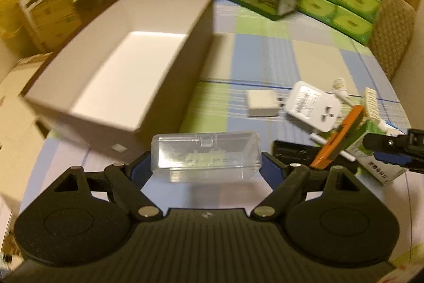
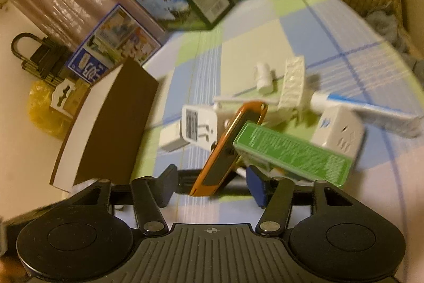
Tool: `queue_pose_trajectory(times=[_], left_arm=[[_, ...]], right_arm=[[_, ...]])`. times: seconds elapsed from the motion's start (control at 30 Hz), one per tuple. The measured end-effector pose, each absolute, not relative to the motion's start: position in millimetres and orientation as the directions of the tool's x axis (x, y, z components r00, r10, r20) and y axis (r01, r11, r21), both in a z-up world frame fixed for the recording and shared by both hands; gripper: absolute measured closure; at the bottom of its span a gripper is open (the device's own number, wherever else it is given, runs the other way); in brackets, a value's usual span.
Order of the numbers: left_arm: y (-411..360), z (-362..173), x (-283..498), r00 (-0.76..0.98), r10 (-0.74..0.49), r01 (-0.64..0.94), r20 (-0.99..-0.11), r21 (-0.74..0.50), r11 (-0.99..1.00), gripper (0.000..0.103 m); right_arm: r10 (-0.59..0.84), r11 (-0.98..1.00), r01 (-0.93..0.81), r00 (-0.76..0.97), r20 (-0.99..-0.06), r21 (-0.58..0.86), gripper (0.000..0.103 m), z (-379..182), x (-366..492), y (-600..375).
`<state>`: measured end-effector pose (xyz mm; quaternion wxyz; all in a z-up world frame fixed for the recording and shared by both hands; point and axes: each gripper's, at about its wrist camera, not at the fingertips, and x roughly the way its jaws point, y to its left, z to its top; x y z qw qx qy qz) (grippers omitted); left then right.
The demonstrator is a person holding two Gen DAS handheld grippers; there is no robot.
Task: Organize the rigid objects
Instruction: 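Lift the clear case with the left tool while the right tool grasps the orange knife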
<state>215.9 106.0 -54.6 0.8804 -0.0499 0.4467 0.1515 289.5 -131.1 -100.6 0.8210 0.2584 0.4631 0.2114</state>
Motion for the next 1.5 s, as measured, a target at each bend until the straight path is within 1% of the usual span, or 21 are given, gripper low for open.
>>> queue_pose_trajectory(times=[0.23,0.47,0.67,0.73,0.83,1.0,1.27,1.5], left_arm=[[135,-49,188,0.534,0.291,-0.415,-0.794,0.054,0.908,0.020],[160,-45,176,0.523,0.315,-0.452,-0.792,0.056,0.890,0.020],[177,-45,175,0.521,0.320,-0.457,-0.791,0.057,0.888,0.020],[182,-45,175,0.520,0.317,-0.456,-0.793,0.056,0.888,0.020],[188,-46,174,0.520,0.313,-0.451,-0.795,0.055,0.891,0.020],[198,-45,172,0.525,0.306,-0.446,-0.794,0.050,0.894,0.020],[210,-31,164,0.555,0.284,-0.409,-0.782,0.040,0.912,0.020],[223,-6,160,0.606,0.264,-0.370,-0.750,0.028,0.929,0.020]], right_arm=[[0.561,0.784,-0.057,0.490,-0.667,0.617,0.055,-121,309,-115],[0.493,0.813,0.025,0.500,-0.712,0.581,0.057,-138,319,-108],[0.475,0.784,0.111,0.526,-0.706,0.611,0.059,-153,325,-109],[0.473,0.772,0.123,0.544,-0.693,0.624,0.064,-157,325,-109],[0.468,0.752,0.148,0.566,-0.679,0.642,0.067,-159,324,-109],[0.455,0.748,0.161,0.582,-0.674,0.644,0.068,-154,317,-110],[0.476,0.765,0.081,0.597,-0.646,0.638,0.068,-119,299,-106],[0.523,0.810,-0.104,0.571,-0.633,0.577,0.068,-71,286,-66]])
